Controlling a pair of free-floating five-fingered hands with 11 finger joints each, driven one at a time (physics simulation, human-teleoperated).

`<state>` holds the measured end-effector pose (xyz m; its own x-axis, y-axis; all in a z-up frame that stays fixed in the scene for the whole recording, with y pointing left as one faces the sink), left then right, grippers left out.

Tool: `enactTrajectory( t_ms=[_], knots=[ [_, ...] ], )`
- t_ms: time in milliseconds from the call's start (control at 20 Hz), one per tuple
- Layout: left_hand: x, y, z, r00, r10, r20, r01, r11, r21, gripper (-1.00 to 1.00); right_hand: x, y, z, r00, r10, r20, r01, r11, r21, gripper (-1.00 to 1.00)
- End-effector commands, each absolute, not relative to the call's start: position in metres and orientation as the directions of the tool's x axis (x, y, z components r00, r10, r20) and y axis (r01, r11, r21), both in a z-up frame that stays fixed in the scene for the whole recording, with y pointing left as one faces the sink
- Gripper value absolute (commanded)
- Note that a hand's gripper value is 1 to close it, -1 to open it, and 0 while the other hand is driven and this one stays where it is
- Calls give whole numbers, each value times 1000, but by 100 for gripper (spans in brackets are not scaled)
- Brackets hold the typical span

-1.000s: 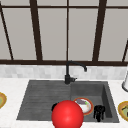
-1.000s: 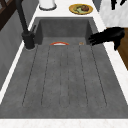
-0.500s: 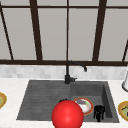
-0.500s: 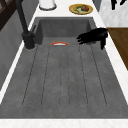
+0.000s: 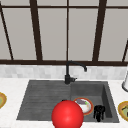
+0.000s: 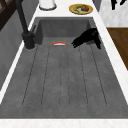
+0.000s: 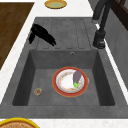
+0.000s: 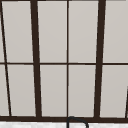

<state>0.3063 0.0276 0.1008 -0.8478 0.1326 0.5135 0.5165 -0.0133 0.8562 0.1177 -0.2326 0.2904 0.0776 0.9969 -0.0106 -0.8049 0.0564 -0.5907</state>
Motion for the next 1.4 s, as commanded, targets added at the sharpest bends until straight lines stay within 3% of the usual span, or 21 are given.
enactTrajectory(
  t_ms=[0,350,650,1350],
  knots=[
    [318,13,82,-855,167,491,485,-76,871,-100,118,-233,290,78,997,-11,-805,56,-591,0],
    [319,-1,138,-802,134,582,572,-104,813,-100,118,-233,290,78,997,-11,-805,56,-591,0],
    [327,-17,178,-799,147,583,573,-106,813,-100,118,-233,290,78,997,-11,-805,56,-591,0],
    [375,-78,179,-826,97,555,544,-117,831,-100,118,-233,290,78,997,-11,-805,56,-591,0]
  ],
)
